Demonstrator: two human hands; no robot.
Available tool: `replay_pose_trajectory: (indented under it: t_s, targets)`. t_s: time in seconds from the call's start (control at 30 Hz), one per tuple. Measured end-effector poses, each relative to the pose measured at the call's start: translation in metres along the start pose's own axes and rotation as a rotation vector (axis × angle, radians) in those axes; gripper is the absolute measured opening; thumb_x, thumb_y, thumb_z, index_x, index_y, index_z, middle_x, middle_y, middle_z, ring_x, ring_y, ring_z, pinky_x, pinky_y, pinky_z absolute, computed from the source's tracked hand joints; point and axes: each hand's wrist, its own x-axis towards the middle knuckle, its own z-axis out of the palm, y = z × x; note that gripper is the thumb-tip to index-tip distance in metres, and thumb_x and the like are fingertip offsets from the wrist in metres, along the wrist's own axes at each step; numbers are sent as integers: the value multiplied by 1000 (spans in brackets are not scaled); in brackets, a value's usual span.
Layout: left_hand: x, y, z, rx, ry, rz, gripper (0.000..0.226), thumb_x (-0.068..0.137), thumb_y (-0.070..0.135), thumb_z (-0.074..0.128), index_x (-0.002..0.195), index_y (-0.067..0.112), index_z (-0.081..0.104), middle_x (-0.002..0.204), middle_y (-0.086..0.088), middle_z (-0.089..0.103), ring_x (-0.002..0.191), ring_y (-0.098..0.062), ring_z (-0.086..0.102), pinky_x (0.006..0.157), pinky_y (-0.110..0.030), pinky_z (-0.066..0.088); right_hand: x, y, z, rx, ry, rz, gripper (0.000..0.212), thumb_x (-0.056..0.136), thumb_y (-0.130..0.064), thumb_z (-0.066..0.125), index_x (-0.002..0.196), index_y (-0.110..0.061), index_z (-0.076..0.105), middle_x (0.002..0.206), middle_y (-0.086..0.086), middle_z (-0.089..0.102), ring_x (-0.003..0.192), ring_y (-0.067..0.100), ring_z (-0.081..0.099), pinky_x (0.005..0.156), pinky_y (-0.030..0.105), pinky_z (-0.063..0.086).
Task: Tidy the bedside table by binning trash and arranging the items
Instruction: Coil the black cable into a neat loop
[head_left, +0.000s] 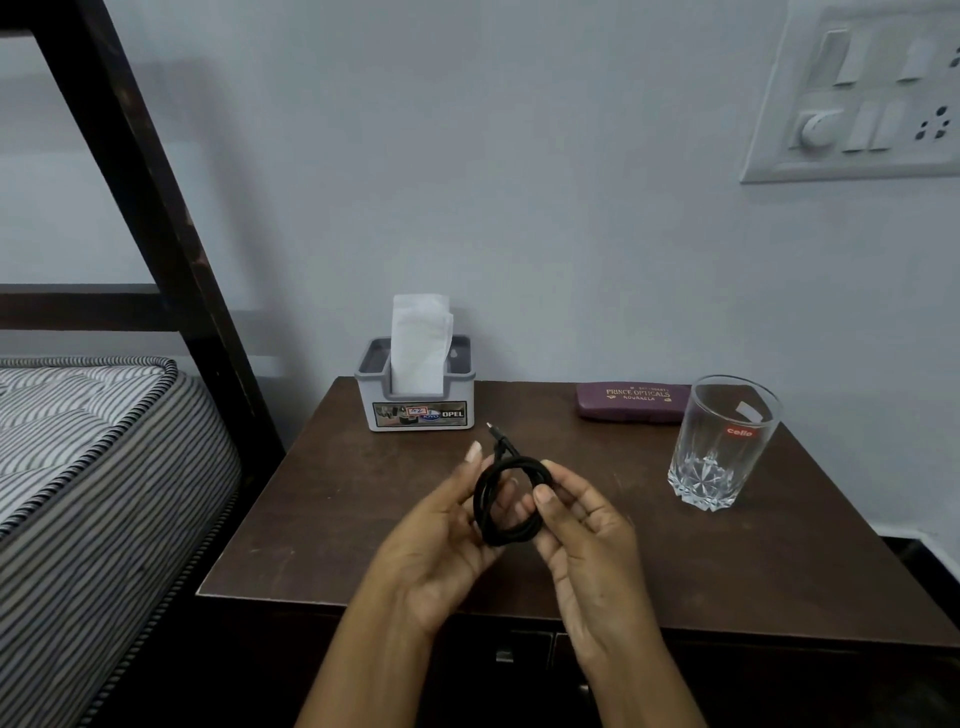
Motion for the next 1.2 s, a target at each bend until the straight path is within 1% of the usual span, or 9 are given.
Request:
replay_pose_trajectory:
  t_s: [0.2,0.27,0.4,0.5,0.57,0.77,0.97,1.1,1.2]
  targets:
    - [1,-4,-1,126,81,88,21,81,8,63,101,3,67,72,-13,72,57,-16,68,65,-35,58,2,-1,-4,-83,-106,77,23,85,-7,56,106,-9,68,91,11,73,79,11,67,63,19,54]
    - [0,-4,-2,136,99,121,28,79,7,66,107,4,65,79,-16,73,61,-20,69,67,-39,58,2,0,-5,-78,-85,85,22,84,-5,57,103,-7,69,86,11,73,74,11,64,62,19,54]
    - [0,-6,3,118,135,156,24,82,5,64,106,8,62,76,-15,72,55,-21,66,52,-31,57,0,4,-3,22,-62,173,18,84,1,55,91,-5,70,78,8,72,63,8,60,58,18,54]
    - [1,-5,0,32,158,135,10,84,8,61,93,11,62,67,-9,70,51,-18,65,50,-27,55,2,6,-1,98,-37,205,20,84,4,54,90,-7,69,77,6,71,59,6,58,55,17,53]
    - [1,-1,-5,51,191,211,6,84,8,62,84,15,64,63,-3,70,53,-9,65,53,-22,55,5,4,-4,109,0,179,20,82,3,56,92,-8,69,80,6,70,60,5,59,56,17,54]
    - [1,-7,-1,511,130,406,21,94,9,50,105,8,69,72,0,72,57,-2,65,52,-13,50,2,10,-3,-42,-57,104,22,81,1,59,94,-10,71,80,5,70,68,8,58,60,16,53]
    - [1,-7,1,500,126,503,12,91,8,55,101,9,60,85,-9,70,65,-5,66,57,-15,52,4,8,-5,-28,-29,67,22,80,-2,59,96,-11,71,87,7,73,81,15,60,64,17,54]
    - [7,-11,-1,844,146,641,13,90,7,55,86,11,67,78,-2,72,68,-6,64,65,-19,51,3,11,-4,-101,-25,12,24,83,-2,59,101,-13,71,94,6,75,88,14,64,75,19,55]
    - [3,-13,2,899,64,590,16,91,17,55,90,10,70,81,-5,73,74,-10,67,73,-27,53,3,8,-3,-111,-28,-59,26,85,1,55,103,-11,69,96,6,75,92,15,69,81,23,54]
